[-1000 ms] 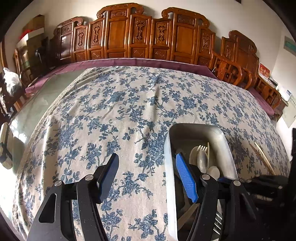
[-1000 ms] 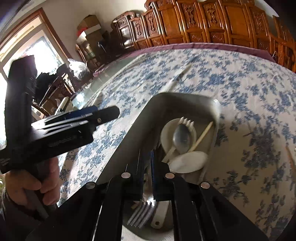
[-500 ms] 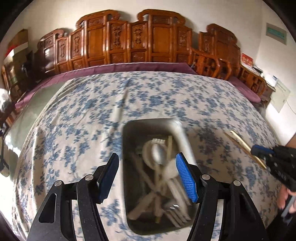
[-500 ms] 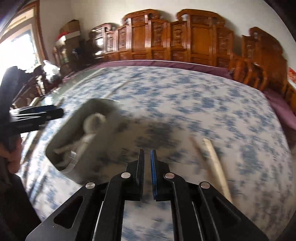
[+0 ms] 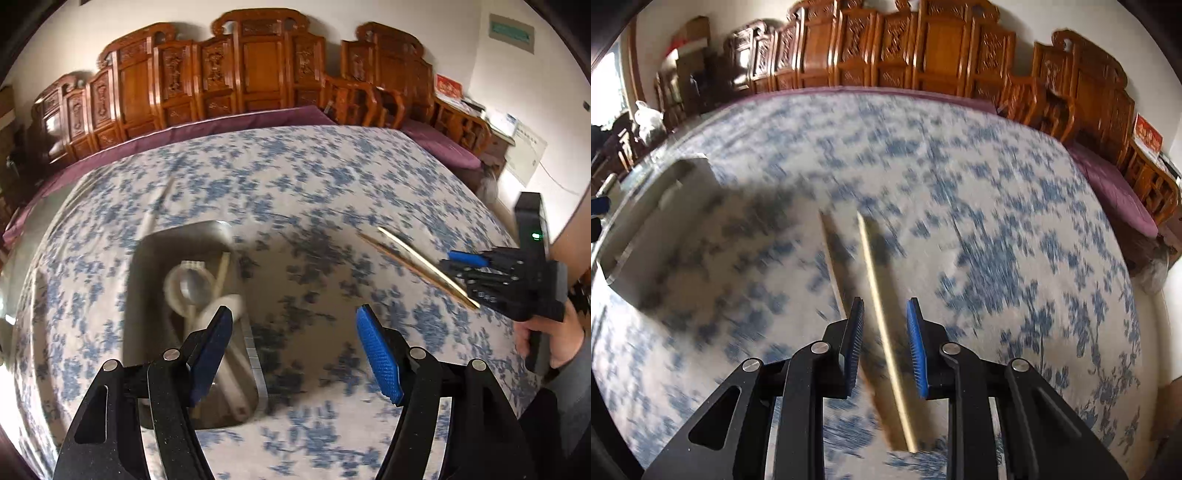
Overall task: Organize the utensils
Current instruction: 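Move the right tool to the wooden chopsticks and grasp one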
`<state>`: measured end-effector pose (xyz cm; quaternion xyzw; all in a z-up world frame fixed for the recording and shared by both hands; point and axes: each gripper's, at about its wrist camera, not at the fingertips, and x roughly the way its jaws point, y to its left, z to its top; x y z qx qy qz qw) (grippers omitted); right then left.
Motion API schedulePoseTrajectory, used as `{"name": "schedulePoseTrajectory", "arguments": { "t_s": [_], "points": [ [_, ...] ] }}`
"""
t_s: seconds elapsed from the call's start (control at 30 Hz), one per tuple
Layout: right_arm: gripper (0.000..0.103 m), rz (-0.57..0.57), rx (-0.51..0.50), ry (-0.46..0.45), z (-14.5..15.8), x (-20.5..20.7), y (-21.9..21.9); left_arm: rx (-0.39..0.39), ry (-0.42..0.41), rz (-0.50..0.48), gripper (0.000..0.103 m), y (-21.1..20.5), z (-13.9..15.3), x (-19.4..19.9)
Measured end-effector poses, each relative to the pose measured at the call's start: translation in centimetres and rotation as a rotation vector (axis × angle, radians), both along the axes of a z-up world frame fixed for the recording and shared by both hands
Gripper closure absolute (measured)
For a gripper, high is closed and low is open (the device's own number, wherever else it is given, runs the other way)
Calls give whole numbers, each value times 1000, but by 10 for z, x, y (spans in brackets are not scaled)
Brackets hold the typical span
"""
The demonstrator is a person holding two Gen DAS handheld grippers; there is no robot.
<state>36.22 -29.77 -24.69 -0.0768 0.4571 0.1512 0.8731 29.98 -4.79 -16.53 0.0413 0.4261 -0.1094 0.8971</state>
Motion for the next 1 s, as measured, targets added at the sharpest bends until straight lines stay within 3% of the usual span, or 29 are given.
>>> {"name": "schedulePoseTrajectory", "arguments": {
  "t_s": [0.2, 0.27, 0.33, 0.43, 0.77, 1.0],
  "points": [
    [77, 18, -11, 42, -12, -1, -10, 32, 31, -45, 37, -35, -14, -1],
    [81, 21, -7, 43, -12, -2, -14, 32, 51, -53, 37, -44, -20, 0],
    [95, 23, -10, 45, -11, -3, -17, 39, 63, -59, 37, -51, -25, 1],
    [97, 11, 21, 56, -11, -3, -25, 39, 83, -64, 37, -64, -32, 4],
    [97, -134, 50, 8, -2, -1, -66, 78, 113, -82, 37, -119, -55, 30],
    [97, -175, 93, -13, 6, -3, -83, 29, 167, -68, 37, -158, -69, 57]
  ]
}}
